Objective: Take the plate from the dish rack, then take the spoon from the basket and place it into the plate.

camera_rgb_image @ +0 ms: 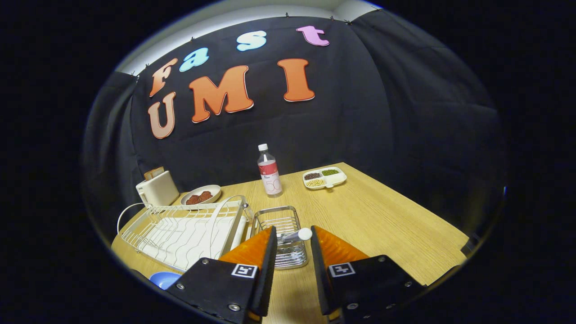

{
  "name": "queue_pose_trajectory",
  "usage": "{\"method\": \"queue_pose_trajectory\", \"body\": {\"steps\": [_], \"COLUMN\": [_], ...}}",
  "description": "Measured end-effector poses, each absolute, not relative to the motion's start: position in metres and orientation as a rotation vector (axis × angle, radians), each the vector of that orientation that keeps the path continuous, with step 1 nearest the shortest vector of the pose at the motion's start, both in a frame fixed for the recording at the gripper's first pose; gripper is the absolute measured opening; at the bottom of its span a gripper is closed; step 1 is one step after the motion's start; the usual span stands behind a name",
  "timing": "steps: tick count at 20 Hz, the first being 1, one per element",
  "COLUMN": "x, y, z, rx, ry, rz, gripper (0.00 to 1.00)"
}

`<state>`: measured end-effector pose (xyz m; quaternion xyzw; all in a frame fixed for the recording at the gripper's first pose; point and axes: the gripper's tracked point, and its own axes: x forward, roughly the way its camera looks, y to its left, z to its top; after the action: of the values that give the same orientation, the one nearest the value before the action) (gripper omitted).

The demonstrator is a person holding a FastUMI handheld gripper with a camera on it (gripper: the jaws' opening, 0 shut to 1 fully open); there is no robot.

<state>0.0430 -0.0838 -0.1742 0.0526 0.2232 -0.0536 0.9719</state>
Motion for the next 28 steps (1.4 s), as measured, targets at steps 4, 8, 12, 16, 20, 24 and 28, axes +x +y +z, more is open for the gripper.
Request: {"method": "queue_pose_trajectory", "body": {"steps": [4,8,12,16,20,24,28], "x": [0.046,0.047,0.048,0.039,0.014,-0.015,-0.042], "y": [-0.075,-0.06,-0.058,-0.062,-0.059,-0.05,-0.035], "z": [-0.18,-0.177,-0.159,-0.132,-0.1,-0.075,-0.059], "rx": [0.11,0.155,0.2,0.181,0.17,0.162,0.185], "ry": [0.454,0.456,0.42,0.38,0.351,0.335,0.331], "rz": [-0.099,-0.05,-0.05,-0.055,-0.019,0.042,0.114], "gripper": [0.24,0.13,0.08,0.08,0.08,0.08,0.07]}}
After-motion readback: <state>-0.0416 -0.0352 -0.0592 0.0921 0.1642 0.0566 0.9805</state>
